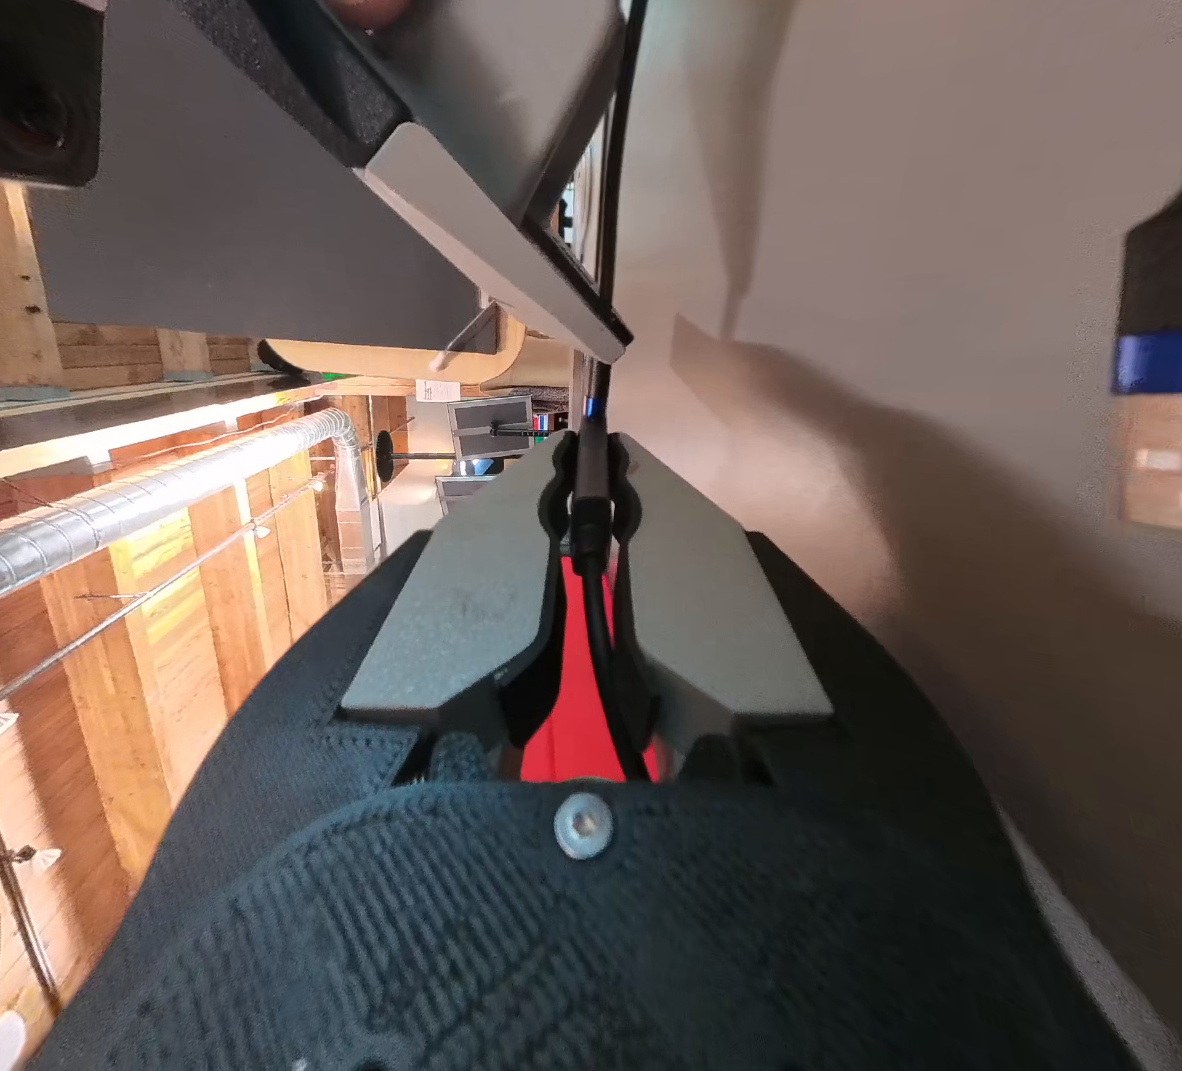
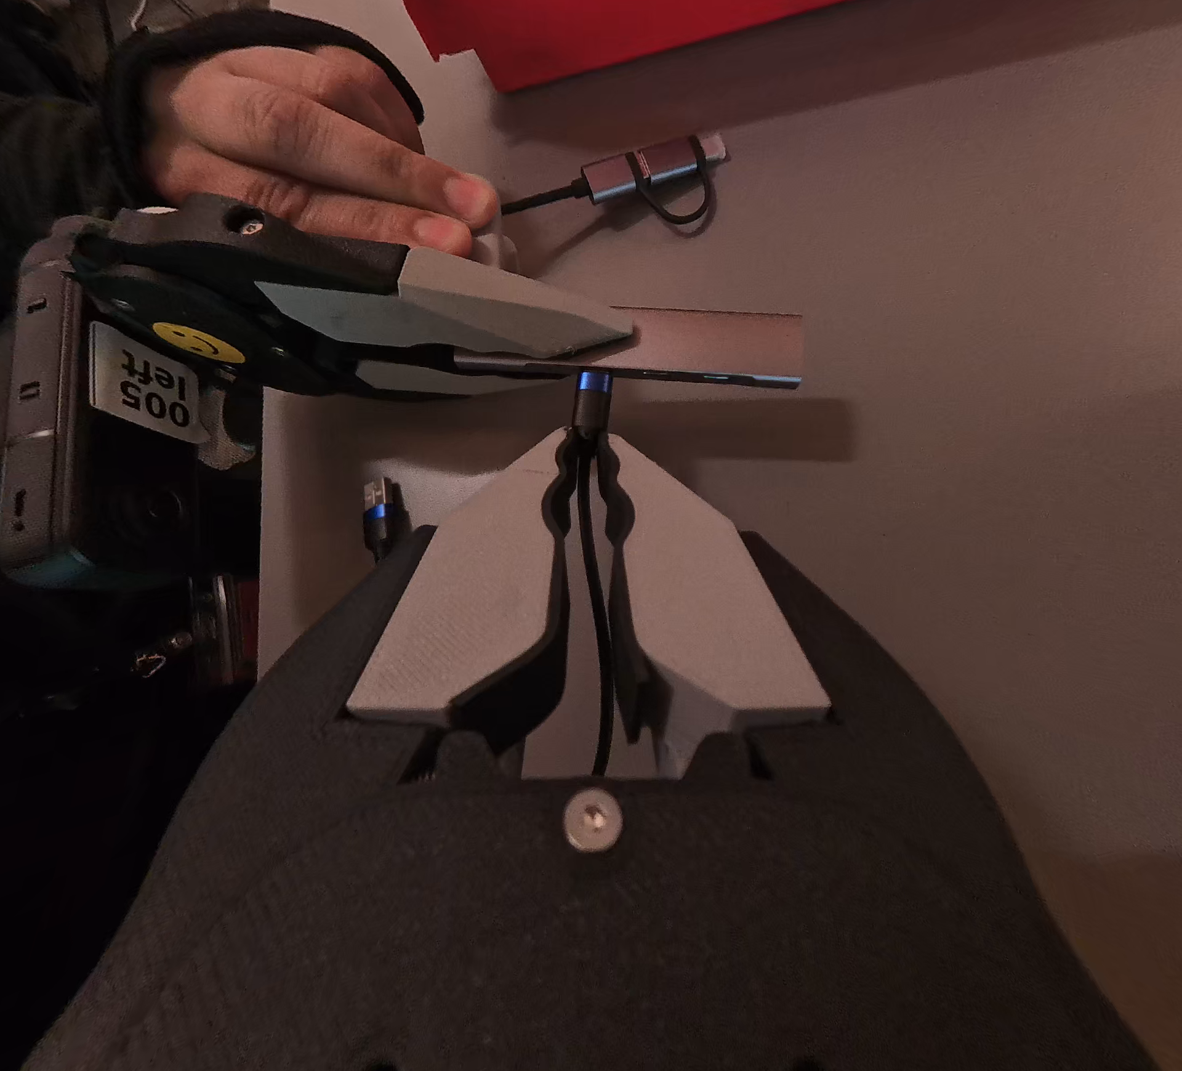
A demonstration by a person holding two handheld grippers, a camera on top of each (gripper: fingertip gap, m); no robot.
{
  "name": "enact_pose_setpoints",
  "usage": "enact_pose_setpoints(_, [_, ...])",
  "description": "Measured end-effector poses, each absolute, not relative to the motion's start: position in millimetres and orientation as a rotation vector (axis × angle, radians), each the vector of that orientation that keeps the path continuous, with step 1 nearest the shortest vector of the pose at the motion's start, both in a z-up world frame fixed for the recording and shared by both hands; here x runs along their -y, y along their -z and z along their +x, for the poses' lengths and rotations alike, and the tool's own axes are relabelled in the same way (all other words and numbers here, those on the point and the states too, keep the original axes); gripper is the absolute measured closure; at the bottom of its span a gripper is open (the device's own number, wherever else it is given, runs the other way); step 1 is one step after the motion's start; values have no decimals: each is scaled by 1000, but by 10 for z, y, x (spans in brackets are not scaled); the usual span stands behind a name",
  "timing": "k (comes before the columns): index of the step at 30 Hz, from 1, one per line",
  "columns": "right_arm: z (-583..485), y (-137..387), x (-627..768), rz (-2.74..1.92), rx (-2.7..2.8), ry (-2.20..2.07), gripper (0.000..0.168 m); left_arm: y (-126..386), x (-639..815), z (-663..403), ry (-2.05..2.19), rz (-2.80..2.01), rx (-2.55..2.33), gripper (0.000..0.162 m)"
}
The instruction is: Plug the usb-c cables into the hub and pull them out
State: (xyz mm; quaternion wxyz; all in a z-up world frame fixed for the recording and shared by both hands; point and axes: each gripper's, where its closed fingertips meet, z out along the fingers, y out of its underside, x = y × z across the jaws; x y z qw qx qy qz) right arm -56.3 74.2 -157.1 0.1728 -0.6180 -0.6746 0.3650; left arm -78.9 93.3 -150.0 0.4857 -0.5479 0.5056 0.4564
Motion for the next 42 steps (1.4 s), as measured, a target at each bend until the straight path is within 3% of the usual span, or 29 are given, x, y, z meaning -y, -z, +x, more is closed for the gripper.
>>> enact_pose_setpoints(8, [-581, 1401, -810, -1709, 1823, -1136, 163, 1400, -996, -827, -1051, -1341, -1139, 155])
enact_pose_setpoints(17, [-537, 903, -1211, -1553, 1529, -1091, 128, 1104, -857, -801, -753, -1301, -969, 155])
enact_pose_setpoints(29, [-342, 804, -1408, -1514, 1512, -931, 132, 985, -642, -672, -285, -1300, -895, 154])
enact_pose_setpoints(32, [-380, 833, -995, -1416, 1696, -1110, 133, 928, -598, -647, -228, -1280, -879, 154])
enact_pose_setpoints(36, [-431, 1044, -697, -1321, 1893, -1031, 122, 917, -542, -600, -80, -1298, -865, 154])
enact_pose_setpoints(39, [-490, 1224, -649, -1283, 1964, -887, 124, 925, -491, -499, 15, -1290, -883, 155])
enact_pose_setpoints(41, [-545, 1281, -665, -1256, 1964, -801, 147, 975, -464, -427, 49, -1295, -921, 155])
enact_pose_setpoints(42, [-555, 1306, -653, -1236, 1975, -775, 145, 993, -463, -416, 58, -1304, -926, 155])
